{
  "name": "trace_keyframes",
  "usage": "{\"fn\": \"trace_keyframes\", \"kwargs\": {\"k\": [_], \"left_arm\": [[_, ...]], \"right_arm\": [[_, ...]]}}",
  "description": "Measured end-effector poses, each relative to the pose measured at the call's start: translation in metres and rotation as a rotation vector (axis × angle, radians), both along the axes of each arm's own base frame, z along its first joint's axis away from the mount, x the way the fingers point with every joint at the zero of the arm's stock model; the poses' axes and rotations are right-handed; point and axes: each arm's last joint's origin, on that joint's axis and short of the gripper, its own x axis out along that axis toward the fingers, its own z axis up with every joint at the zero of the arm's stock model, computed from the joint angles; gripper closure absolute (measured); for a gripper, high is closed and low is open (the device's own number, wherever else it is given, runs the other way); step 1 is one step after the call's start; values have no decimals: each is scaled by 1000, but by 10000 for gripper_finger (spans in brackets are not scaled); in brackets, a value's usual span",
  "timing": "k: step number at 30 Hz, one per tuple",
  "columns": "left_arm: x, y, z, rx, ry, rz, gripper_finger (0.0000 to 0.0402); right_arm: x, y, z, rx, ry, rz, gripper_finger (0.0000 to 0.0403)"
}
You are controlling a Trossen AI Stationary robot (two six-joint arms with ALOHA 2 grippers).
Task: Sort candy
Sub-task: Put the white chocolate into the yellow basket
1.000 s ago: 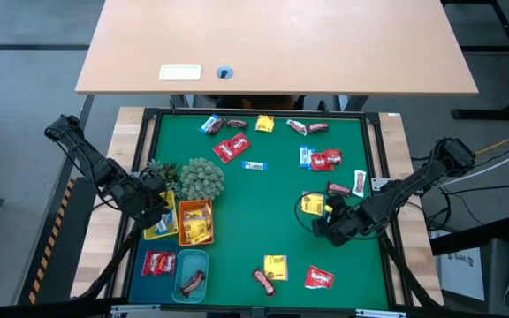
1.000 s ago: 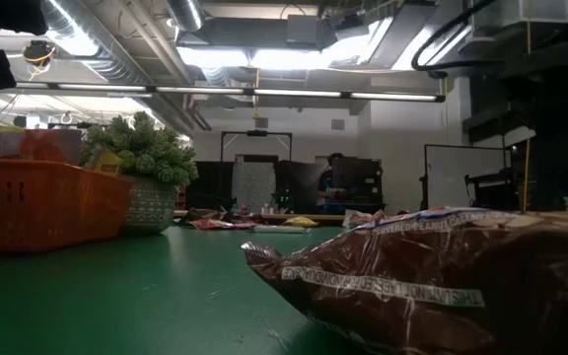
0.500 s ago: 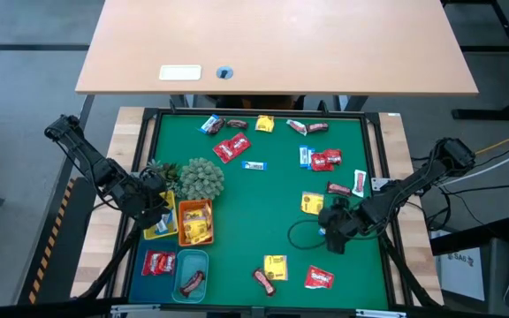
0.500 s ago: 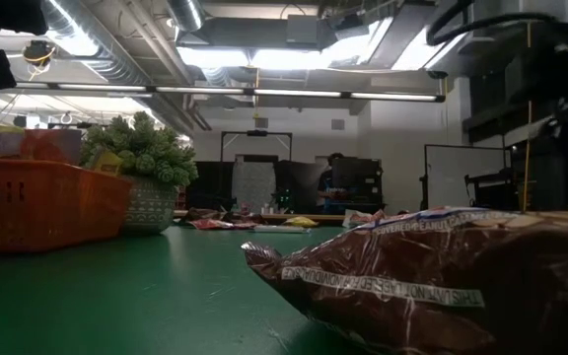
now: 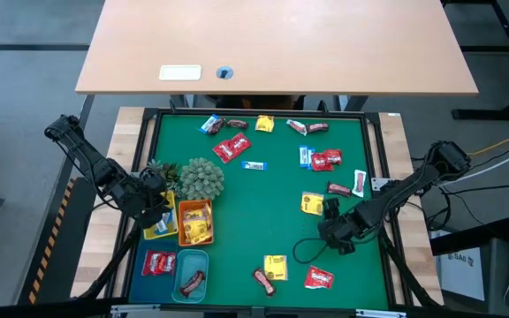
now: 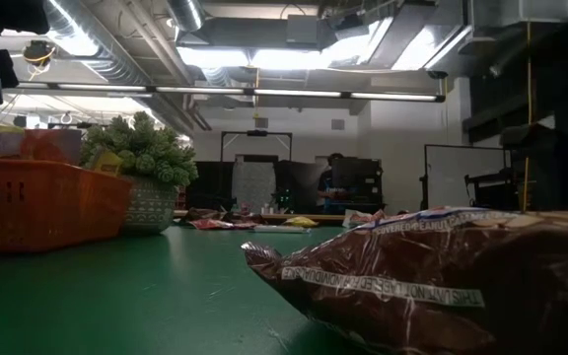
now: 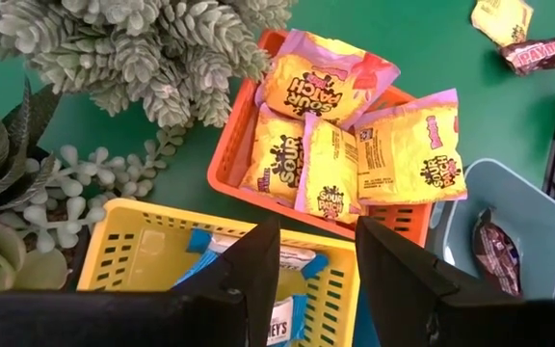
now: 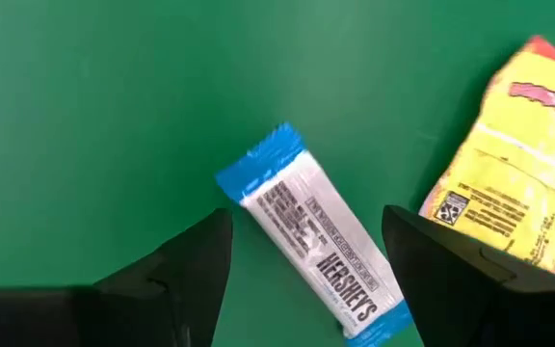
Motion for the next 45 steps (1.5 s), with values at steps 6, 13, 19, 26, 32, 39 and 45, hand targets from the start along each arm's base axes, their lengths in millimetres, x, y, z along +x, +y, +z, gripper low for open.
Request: {"fn": "trace_keyframes", "kwargs": {"k": [6,13,19,26,32,39,45], "left_arm": [[2,-2,1,-19,-23,1,270],[4,-3,4,-35,-57,6,270],[7,-3,6,-9,-117,45,270],[12,-4,10,22,-213,93,270],[28,-14,13,180,-315,23,270],[56,-36,7,384,-376,-138,270],[84,-59,-4,538,-423,-280,270]], "right_arm": [[3,1,-9,-50,38,53,138],[2,2,-11,-7,68,38,193],[1,3,-11,25,89,34,262],[3,5,-12,50,63,7,292],[12,11,-8,100,-17,3,276],[35,26,10,226,-228,5,274],[55,37,29,328,-493,-18,273]]}}
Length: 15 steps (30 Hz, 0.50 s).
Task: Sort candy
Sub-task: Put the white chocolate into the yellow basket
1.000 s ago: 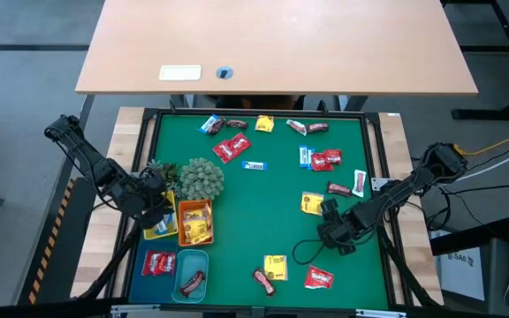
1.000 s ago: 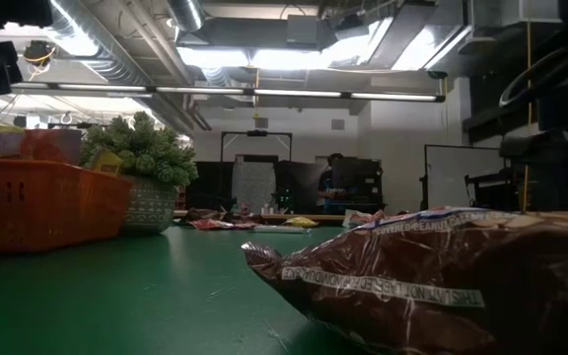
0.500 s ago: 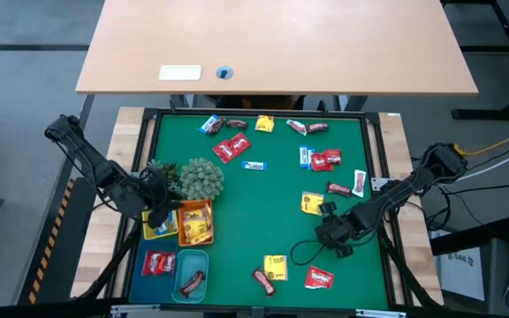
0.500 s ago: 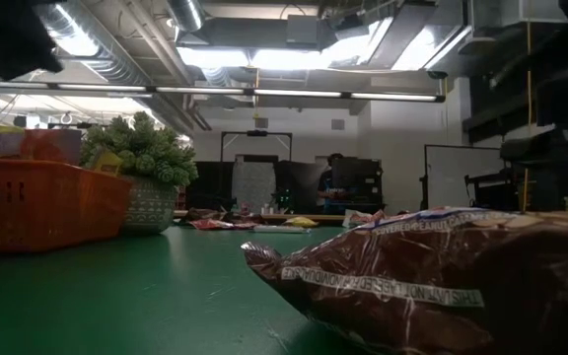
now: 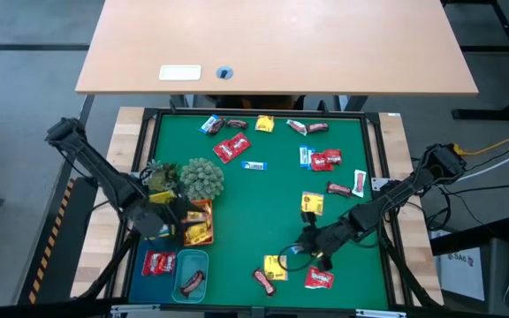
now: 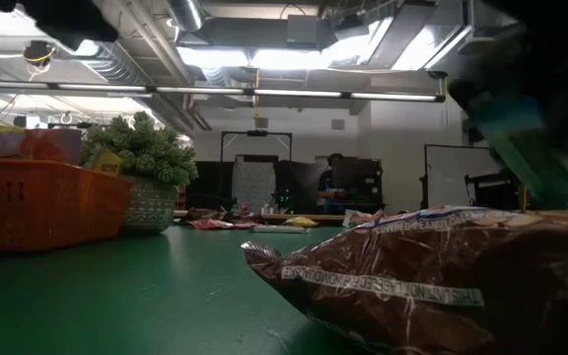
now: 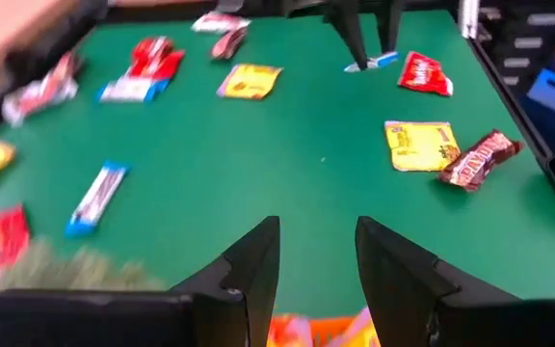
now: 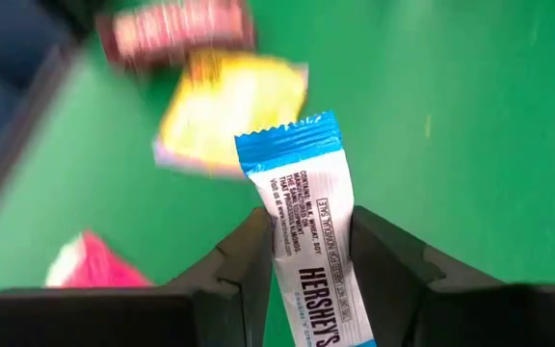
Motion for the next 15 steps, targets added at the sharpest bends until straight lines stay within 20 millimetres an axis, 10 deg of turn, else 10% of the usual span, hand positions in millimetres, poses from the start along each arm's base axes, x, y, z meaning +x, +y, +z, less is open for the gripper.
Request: {"fn": "trace_keyframes", "kwargs": {"k": [15], "left_arm": [[80,-43,-34,373,-299,-250,270]], "right_arm": [[17,9,29,169,-324,-66,272]]}}
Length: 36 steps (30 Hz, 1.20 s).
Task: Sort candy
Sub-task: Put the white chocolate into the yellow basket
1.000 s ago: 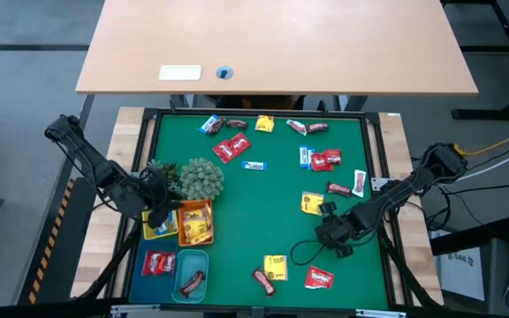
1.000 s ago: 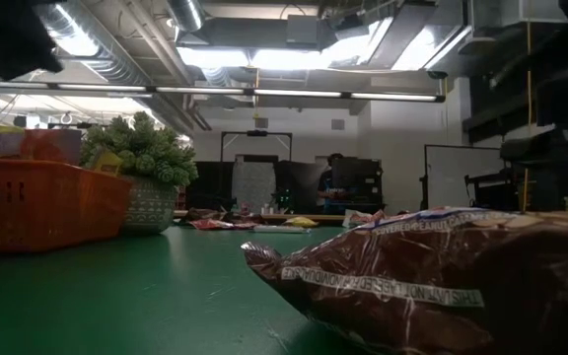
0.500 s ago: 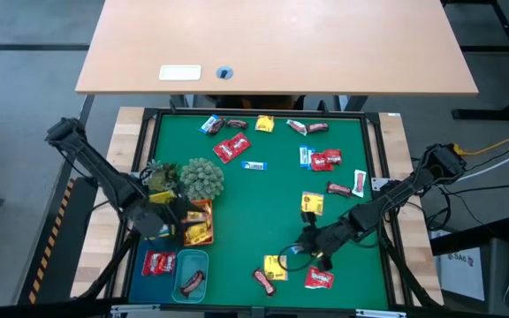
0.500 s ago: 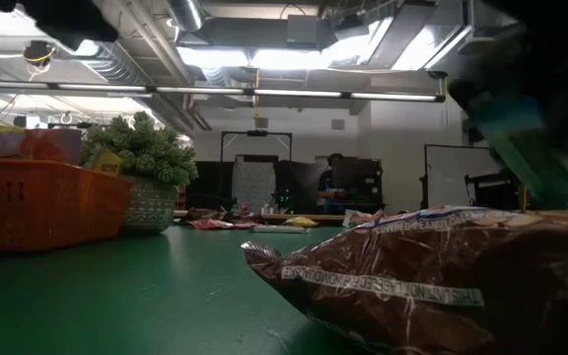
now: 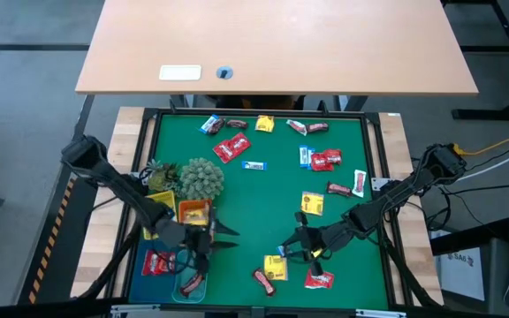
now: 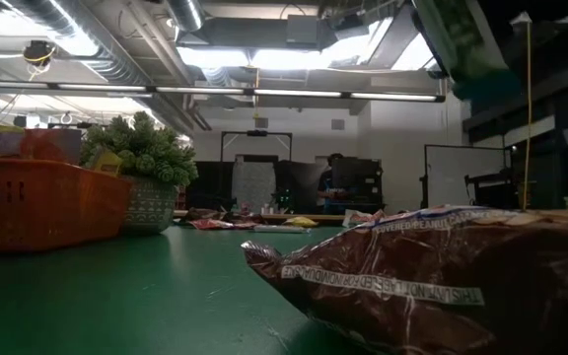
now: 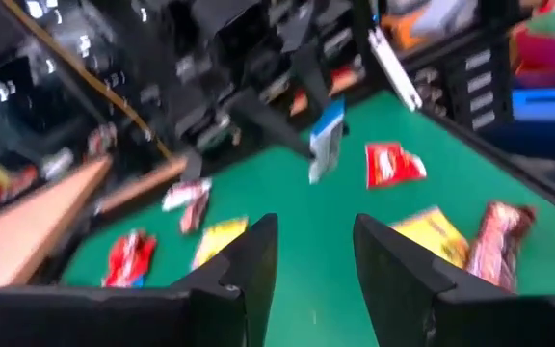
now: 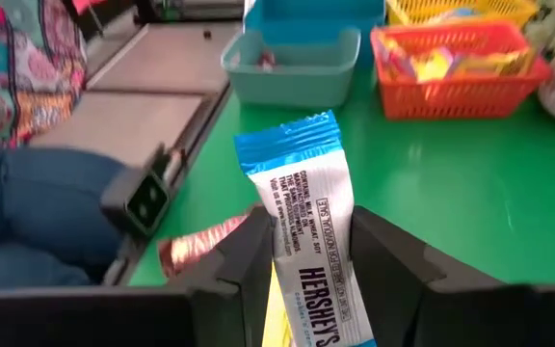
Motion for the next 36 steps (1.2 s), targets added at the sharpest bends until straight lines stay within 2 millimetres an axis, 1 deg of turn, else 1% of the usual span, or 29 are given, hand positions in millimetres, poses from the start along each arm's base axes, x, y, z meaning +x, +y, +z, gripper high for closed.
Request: {"fn": "trace_keyframes", "kwargs": {"k": [5,8,12,16,20,24,36], "left_arm": [[21,3,-8,-35,-99,-66,270],[35,5,-9,-67,-139,-110,270],[55,7,-8,-78,-146,-165,270],[76,9,-5,-88,-162,-177,270],[90,10,-3,-95,-172,-212,270],[97,10,-1,-101,-176,-252,270],[100,13,-4,-88,-133,-249,270]], "right_arm": [[1,1,4,23,-32,-1,272],[2,1,5,30,-42,-1,272],[2,1,5,29,-41,-2,272],[2,1,5,28,-40,-2,272],[2,1,5,28,-40,-2,272],[2,1,5,28,-40,-2,272],[2,1,6,29,-52,-17,272]]}}
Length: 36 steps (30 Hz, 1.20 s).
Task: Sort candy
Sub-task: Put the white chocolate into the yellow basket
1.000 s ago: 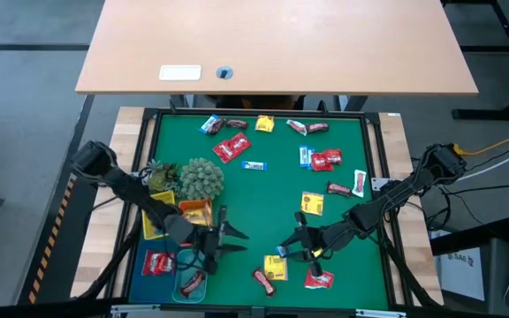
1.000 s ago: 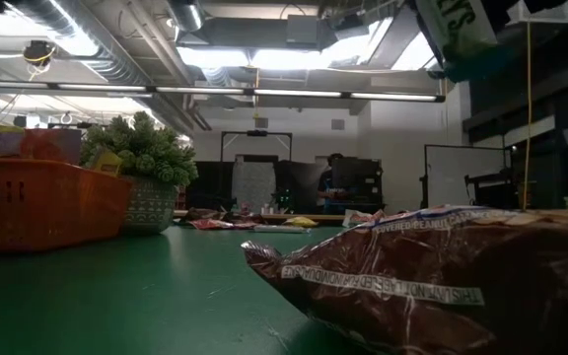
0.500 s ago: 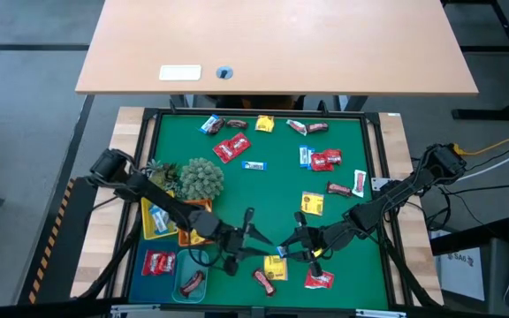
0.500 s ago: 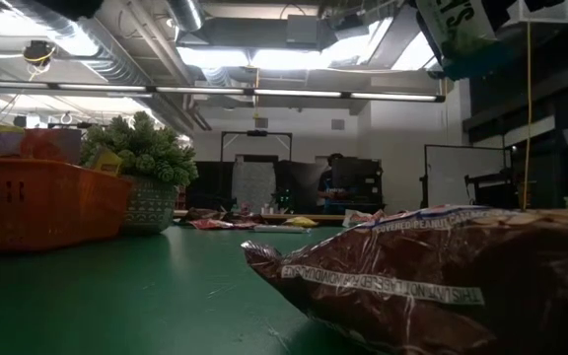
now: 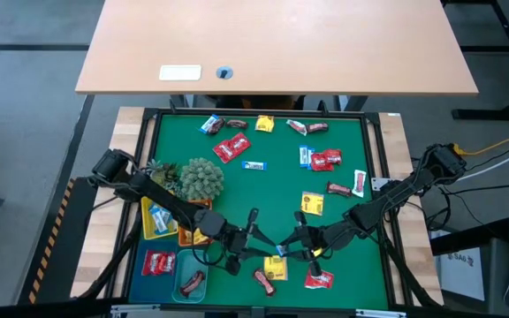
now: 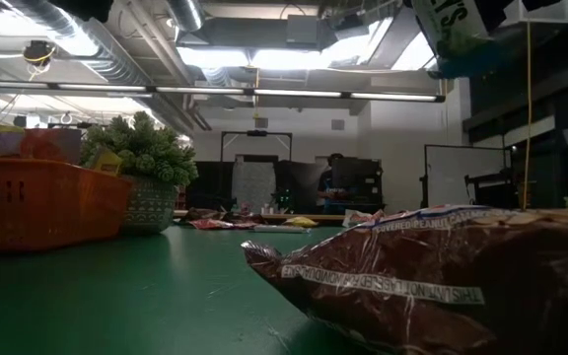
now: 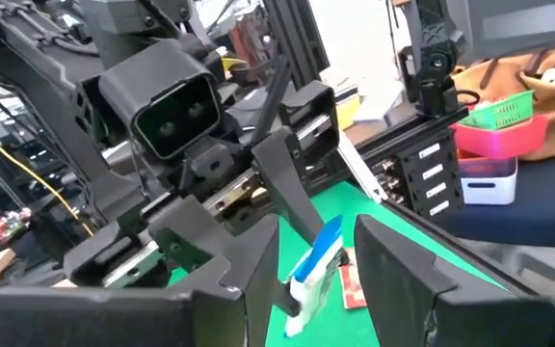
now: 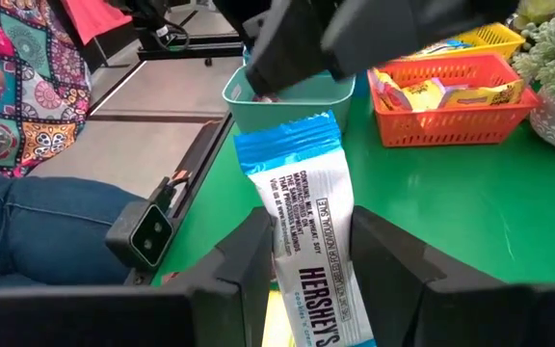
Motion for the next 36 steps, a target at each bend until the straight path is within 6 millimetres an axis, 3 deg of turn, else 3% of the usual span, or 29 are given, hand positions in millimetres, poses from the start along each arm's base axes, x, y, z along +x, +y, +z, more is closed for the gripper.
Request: {"fn": "trace_keyframes", "kwargs": {"k": [9,30,36], "left_arm": [[1,2,0,-1,-3,10,270],[3,6,1,-6,-13,-12,271],[3,7,1,-6,-13,-23,291]], "right_arm": [[3,2,10,59,-88,0,272],[3,2,10,62,-92,0,272],[3,2,10,62,-92,0,272]]}}
